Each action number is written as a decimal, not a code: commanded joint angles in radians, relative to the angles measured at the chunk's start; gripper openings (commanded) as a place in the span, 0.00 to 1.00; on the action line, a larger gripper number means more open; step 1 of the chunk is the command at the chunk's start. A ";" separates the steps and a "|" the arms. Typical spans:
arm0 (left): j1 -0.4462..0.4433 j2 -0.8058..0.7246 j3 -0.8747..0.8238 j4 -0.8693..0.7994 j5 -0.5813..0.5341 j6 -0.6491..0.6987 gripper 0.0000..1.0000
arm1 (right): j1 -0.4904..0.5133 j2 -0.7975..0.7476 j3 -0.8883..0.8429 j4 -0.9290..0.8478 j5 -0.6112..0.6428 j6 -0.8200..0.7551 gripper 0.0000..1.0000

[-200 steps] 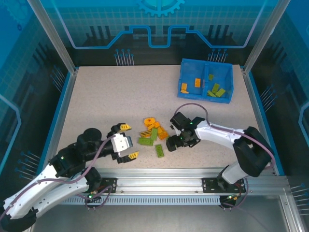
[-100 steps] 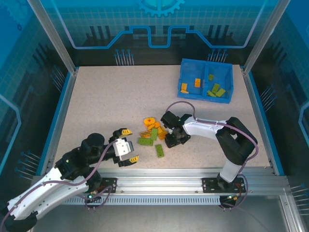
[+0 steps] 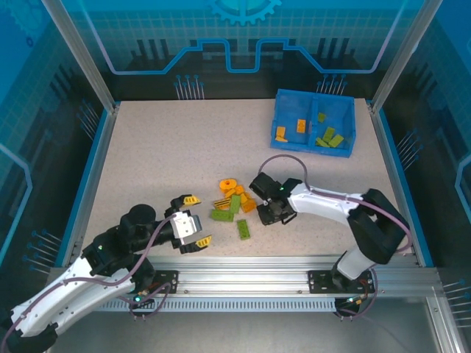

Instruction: Sort the legos into containers by color

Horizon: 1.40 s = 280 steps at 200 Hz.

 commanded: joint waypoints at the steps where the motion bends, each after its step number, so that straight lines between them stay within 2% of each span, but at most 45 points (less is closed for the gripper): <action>1: -0.001 -0.014 -0.018 0.045 -0.002 0.002 0.99 | -0.003 -0.113 0.007 -0.026 0.072 0.044 0.32; 34: -0.001 -0.018 -0.018 0.070 -0.020 -0.023 0.99 | -0.123 -0.266 0.024 -0.028 0.082 0.053 0.32; 66: -0.002 -0.020 -0.018 0.072 -0.050 -0.028 0.99 | -0.355 -0.327 0.050 0.034 0.006 0.012 0.32; 112: -0.002 -0.022 -0.021 0.065 -0.052 -0.037 0.99 | -0.680 -0.184 0.190 0.136 -0.113 -0.041 0.31; 137: -0.001 -0.025 -0.028 0.053 -0.064 -0.027 0.99 | -0.789 -0.020 0.328 0.166 -0.148 -0.048 0.31; 169: -0.001 -0.043 -0.041 0.056 -0.077 -0.031 0.99 | -0.855 0.239 0.578 0.128 -0.148 -0.067 0.31; 220: 0.001 -0.031 -0.048 0.095 -0.184 -0.103 0.99 | -0.889 0.611 0.995 -0.032 -0.120 -0.063 0.32; 257: 0.000 -0.011 -0.049 0.100 -0.228 -0.124 0.99 | -0.899 0.845 1.359 -0.238 -0.143 -0.073 0.42; 280: 0.002 0.005 -0.043 0.114 -0.261 -0.163 0.99 | -0.900 0.877 1.427 -0.290 -0.146 -0.073 0.49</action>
